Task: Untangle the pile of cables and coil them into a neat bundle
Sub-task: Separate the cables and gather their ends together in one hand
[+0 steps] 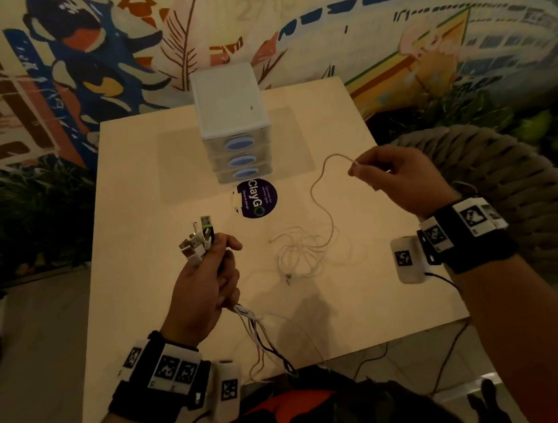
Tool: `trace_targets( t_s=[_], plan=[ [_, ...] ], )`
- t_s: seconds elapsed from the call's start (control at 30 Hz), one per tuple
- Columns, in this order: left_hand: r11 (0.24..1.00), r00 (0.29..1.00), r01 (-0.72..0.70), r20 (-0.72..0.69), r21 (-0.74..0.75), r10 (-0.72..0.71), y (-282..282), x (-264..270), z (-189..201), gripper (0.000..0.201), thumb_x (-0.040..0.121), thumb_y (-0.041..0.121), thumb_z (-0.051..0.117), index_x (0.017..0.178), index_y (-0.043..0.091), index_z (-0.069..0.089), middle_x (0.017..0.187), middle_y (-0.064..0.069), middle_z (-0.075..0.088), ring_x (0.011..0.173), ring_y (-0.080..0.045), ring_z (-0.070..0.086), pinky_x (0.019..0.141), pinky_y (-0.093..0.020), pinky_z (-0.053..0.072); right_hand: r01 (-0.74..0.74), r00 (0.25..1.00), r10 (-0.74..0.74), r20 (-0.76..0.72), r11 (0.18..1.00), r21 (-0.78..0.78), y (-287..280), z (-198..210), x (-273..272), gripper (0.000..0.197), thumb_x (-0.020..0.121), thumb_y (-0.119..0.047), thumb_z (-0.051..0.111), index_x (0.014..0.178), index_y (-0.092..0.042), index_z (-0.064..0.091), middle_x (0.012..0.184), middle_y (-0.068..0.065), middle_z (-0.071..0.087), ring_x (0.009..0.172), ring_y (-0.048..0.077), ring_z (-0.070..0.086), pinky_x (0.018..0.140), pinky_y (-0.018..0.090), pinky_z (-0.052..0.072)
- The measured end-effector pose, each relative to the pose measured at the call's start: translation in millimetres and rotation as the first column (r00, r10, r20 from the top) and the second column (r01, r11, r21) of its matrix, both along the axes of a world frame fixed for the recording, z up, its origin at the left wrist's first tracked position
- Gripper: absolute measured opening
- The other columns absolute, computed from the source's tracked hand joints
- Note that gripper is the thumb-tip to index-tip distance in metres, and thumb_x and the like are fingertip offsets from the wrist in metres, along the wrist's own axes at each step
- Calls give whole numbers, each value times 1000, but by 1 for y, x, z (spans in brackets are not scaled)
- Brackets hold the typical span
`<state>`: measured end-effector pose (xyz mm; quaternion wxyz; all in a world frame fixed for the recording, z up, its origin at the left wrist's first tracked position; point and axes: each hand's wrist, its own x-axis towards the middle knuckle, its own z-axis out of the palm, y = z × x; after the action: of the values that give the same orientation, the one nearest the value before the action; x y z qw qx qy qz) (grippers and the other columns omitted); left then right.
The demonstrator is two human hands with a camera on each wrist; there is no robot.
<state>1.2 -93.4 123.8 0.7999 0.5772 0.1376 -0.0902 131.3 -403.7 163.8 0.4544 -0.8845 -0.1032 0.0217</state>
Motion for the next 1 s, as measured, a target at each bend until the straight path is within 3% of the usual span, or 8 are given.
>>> trace_targets(
  t_s=[0.13, 0.27, 0.37, 0.43, 0.5, 0.67, 0.8, 1.0],
  plan=[
    [995, 997, 40, 57, 94, -46, -9, 5, 3, 35, 107, 37, 40, 129, 25, 64, 62, -3, 34, 47, -13, 20, 46, -25, 22, -89, 995, 92, 30, 992, -85, 11, 19, -21, 15, 94, -35, 68, 98, -23, 77, 94, -7, 69, 86, 9, 65, 81, 36, 56],
    [967, 984, 129, 96, 218, -153, -26, 13, 7, 40, 108, 34, 38, 146, 35, 49, 72, -4, 55, 46, -13, 26, 46, -26, 28, -310, 948, 318, -4, 920, -241, 48, 16, -49, 17, 89, -46, 70, 96, -31, 77, 87, -11, 64, 77, 4, 62, 71, 22, 48],
    [911, 963, 257, -4, 322, -270, -36, 20, 6, 34, 108, 41, 41, 124, 25, 66, 69, -9, 55, 47, -14, 27, 49, -29, 26, -348, 928, 370, 50, 905, -245, 71, 9, -56, 22, 87, -48, 69, 94, -29, 77, 82, -14, 62, 75, 4, 60, 66, 11, 41],
    [875, 953, 298, -63, 382, -297, -38, 23, 4, 41, 106, 46, 43, 98, 14, 68, 67, -12, 51, 49, -14, 30, 49, -28, 28, -321, 934, 347, 82, 918, -233, 77, 9, -55, 26, 87, -50, 66, 94, -28, 76, 80, -12, 61, 75, 5, 59, 65, 14, 41],
    [890, 959, 277, -53, 362, -277, -37, 25, 1, 38, 108, 40, 42, 94, 11, 63, 67, -3, 56, 49, -12, 31, 47, -26, 29, -260, 957, 278, 83, 950, -174, 77, 7, -54, 20, 87, -46, 71, 99, -31, 73, 80, -12, 62, 76, 5, 59, 67, 17, 44],
    [931, 977, 194, 27, 310, -212, -34, 23, 4, 47, 109, 40, 38, 84, 7, 60, 52, -8, 31, 46, -17, 20, 48, -30, 20, -331, 904, 292, -311, 940, -79, 77, -34, -67, 70, 76, -60, 79, 137, -44, 49, 112, -17, 63, 95, -2, 62, 83, 22, 52],
    [952, 982, 97, 130, 290, -139, -28, 23, 5, 42, 110, 36, 36, 80, 17, 60, 69, -30, 46, 44, -19, 22, 48, -34, 19, -474, 814, 378, -441, 871, -130, 79, -91, -84, 28, 92, -61, 61, 100, -37, 74, 107, -16, 67, 100, 3, 62, 93, 33, 52],
    [984, 981, -112, 172, 141, 87, -5, 25, -1, 32, 109, 34, 37, 88, 16, 53, 76, -7, 60, 41, -11, 27, 42, -25, 25, -129, 910, 66, -409, 983, -129, 43, -131, -72, 42, 101, -56, 46, 74, -34, 69, 84, -11, 72, 84, 9, 66, 84, 37, 51]
  ],
)
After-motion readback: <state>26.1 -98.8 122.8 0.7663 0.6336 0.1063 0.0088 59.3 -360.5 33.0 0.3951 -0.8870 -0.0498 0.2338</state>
